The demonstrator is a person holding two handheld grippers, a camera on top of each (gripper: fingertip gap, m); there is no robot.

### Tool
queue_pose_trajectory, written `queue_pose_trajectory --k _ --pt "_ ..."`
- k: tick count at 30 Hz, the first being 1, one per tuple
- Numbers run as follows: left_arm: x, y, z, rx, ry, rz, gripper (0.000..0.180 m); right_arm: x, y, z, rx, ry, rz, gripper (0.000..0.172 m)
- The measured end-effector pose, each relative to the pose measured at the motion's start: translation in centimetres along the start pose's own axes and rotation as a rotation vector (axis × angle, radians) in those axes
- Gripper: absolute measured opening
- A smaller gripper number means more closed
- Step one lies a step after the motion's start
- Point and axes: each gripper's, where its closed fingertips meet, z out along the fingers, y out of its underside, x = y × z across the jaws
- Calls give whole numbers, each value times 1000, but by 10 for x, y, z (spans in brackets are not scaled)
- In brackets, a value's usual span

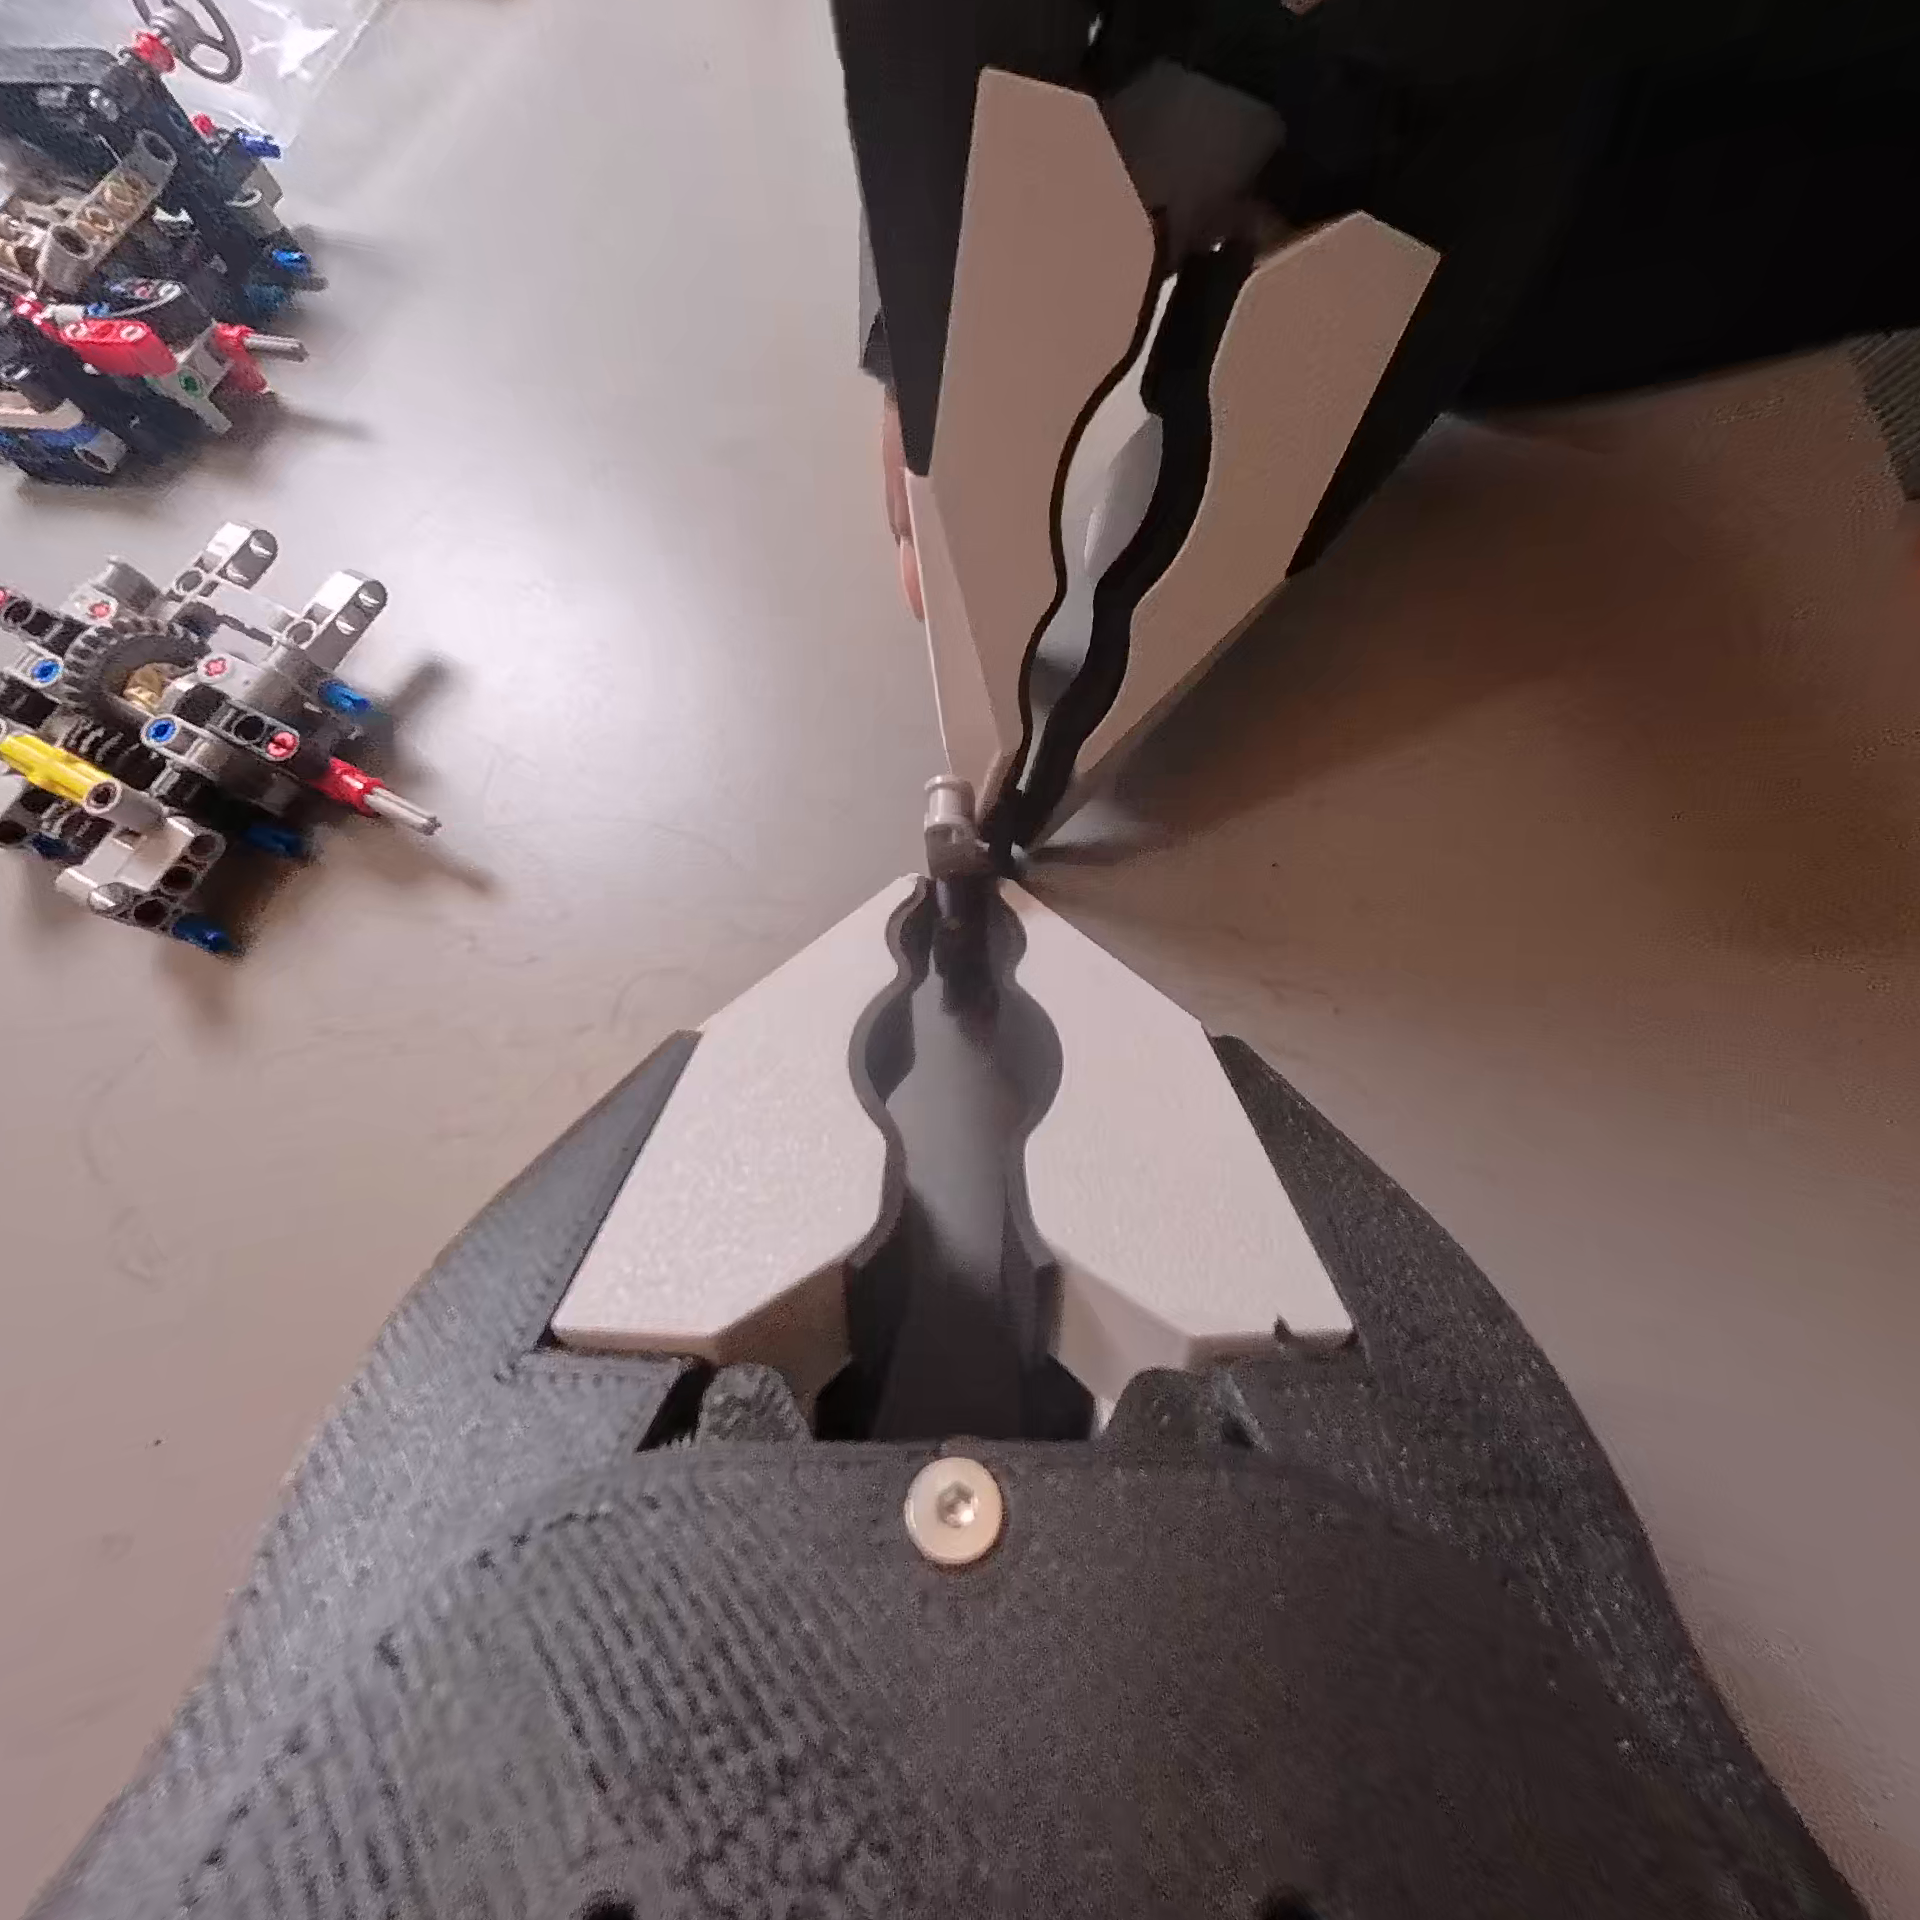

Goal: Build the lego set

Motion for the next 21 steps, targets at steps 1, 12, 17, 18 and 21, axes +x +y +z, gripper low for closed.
queue_pose_trajectory --k 1,12,17,18,21 --pt "0 0 0 -4 -10 16 7 0 0 0 4 2 5 3" --pt "-8 -33 -27 285 128 -216 6 22 -27 -37 372 4 256 3" --pt "-7 -51 -40 425 228 -340 6 28 -40 -54 511 -31 331 3" --pt "-6 -52 -41 434 242 -360 6 28 -41 -56 526 -38 338 3" --pt "-2 -48 -37 392 248 -349 6 21 -37 -52 480 -49 273 3"
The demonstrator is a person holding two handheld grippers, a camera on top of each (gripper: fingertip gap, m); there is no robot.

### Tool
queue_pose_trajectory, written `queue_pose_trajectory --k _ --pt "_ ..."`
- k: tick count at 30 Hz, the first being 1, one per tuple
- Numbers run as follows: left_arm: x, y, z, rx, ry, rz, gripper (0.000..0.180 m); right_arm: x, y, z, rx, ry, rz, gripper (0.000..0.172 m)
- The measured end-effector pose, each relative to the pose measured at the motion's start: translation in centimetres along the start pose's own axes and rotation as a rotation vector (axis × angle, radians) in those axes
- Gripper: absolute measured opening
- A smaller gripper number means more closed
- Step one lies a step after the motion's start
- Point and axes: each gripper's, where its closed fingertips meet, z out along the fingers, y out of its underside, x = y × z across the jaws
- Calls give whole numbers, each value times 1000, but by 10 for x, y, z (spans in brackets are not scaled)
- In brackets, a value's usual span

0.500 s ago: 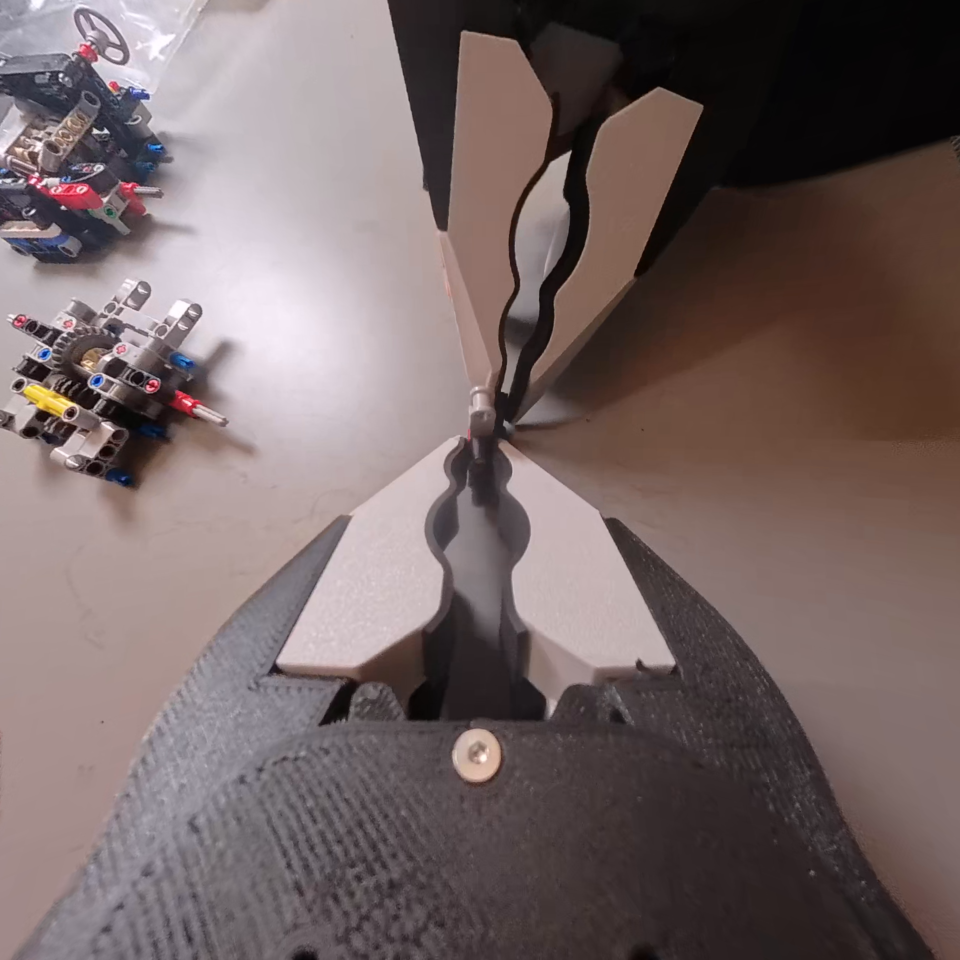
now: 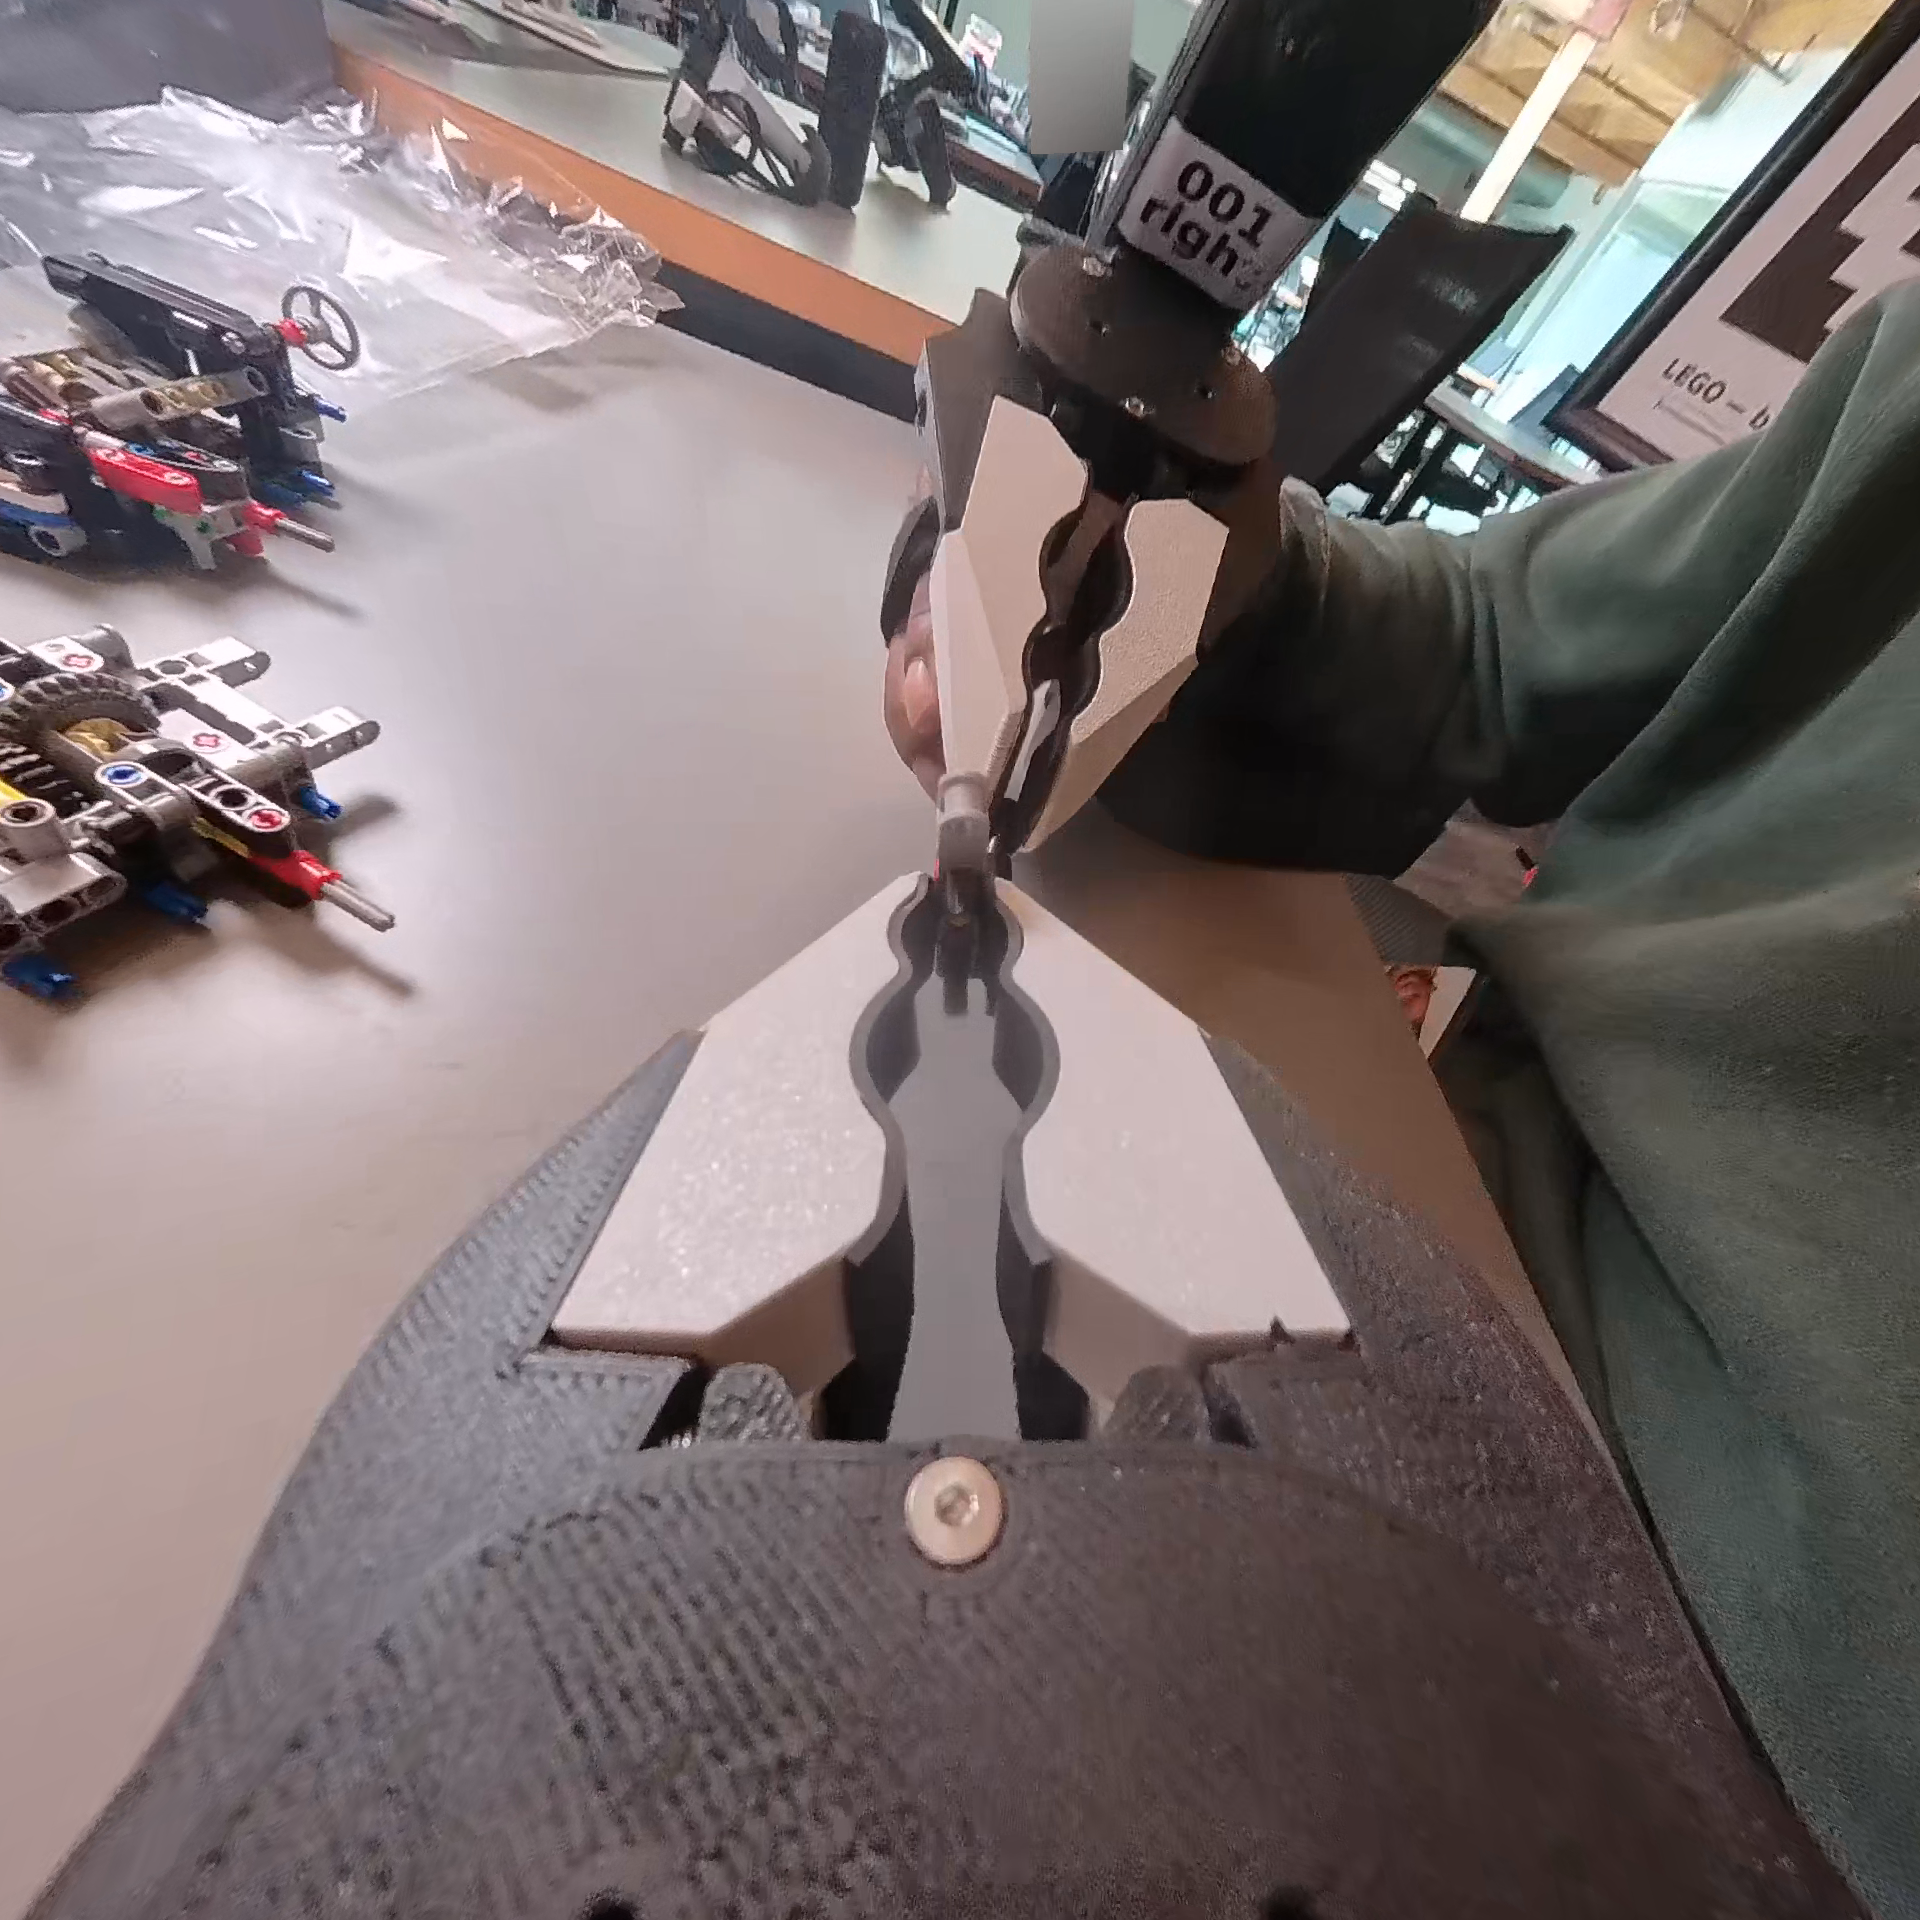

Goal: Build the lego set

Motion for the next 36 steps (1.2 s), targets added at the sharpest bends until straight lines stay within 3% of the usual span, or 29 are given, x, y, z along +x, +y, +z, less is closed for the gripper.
queue_pose_trajectory --k 13,24,36 --pt "21 12 3 -53 216 -265 5 -25 -3 3 -60 -48 -230 3" --pt "50 -31 -8 196 514 -514 5 -30 -55 -23 287 -147 -69 3" --pt "56 -37 -7 263 608 -650 5 -34 -63 -24 303 -176 -58 3"
